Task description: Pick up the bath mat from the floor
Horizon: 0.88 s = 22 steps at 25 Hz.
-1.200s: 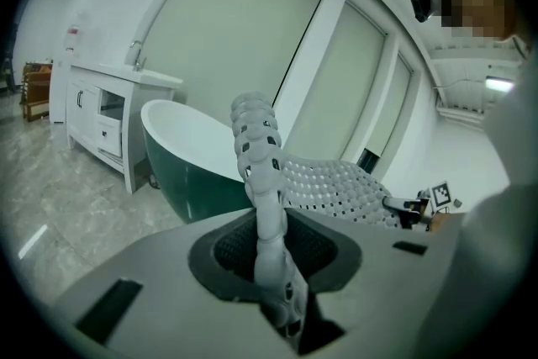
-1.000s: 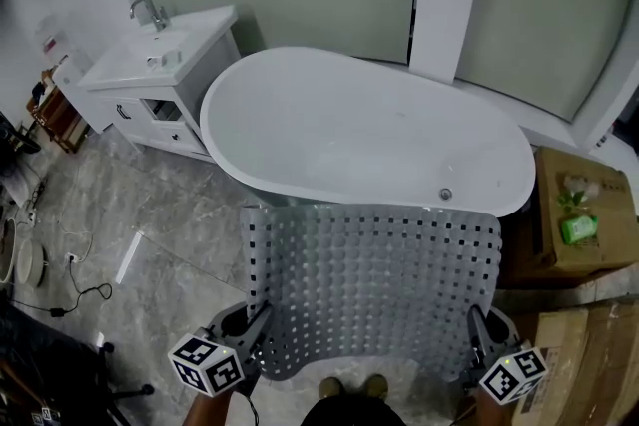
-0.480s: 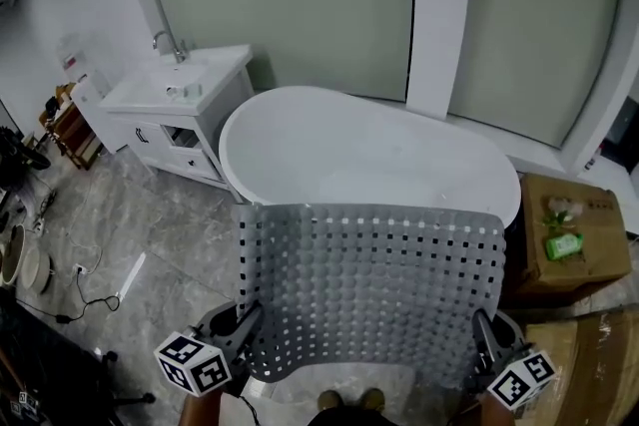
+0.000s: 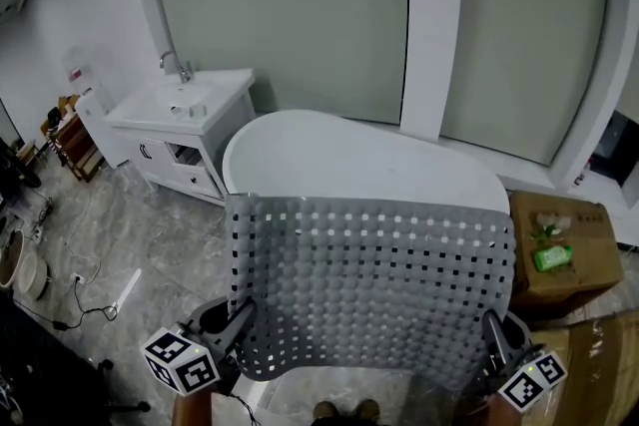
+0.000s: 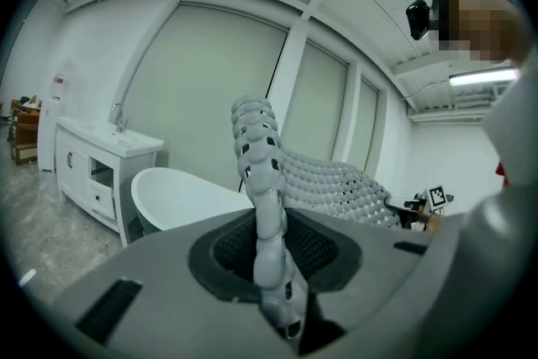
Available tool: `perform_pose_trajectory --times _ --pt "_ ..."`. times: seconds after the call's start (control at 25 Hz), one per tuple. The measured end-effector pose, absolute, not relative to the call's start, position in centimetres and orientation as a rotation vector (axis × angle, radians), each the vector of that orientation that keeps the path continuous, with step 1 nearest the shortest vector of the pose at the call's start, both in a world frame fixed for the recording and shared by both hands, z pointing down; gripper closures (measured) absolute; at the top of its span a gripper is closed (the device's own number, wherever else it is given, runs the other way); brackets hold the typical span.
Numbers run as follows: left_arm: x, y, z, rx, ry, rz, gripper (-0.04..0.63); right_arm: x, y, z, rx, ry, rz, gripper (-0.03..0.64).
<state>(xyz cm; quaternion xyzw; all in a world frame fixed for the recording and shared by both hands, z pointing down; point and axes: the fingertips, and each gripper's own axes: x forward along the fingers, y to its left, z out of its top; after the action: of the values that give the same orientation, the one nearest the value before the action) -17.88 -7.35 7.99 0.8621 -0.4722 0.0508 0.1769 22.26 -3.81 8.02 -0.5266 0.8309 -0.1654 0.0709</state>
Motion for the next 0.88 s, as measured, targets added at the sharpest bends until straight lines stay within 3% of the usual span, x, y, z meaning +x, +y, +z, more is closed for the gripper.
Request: perform_pose_trajectory --times 0.88 --pt "-18.5 -5.6 4.9 2.492 -1.298 0.101 0.515 21.7 -0.7 5.3 -1.621 2.477 -0.439 0.572"
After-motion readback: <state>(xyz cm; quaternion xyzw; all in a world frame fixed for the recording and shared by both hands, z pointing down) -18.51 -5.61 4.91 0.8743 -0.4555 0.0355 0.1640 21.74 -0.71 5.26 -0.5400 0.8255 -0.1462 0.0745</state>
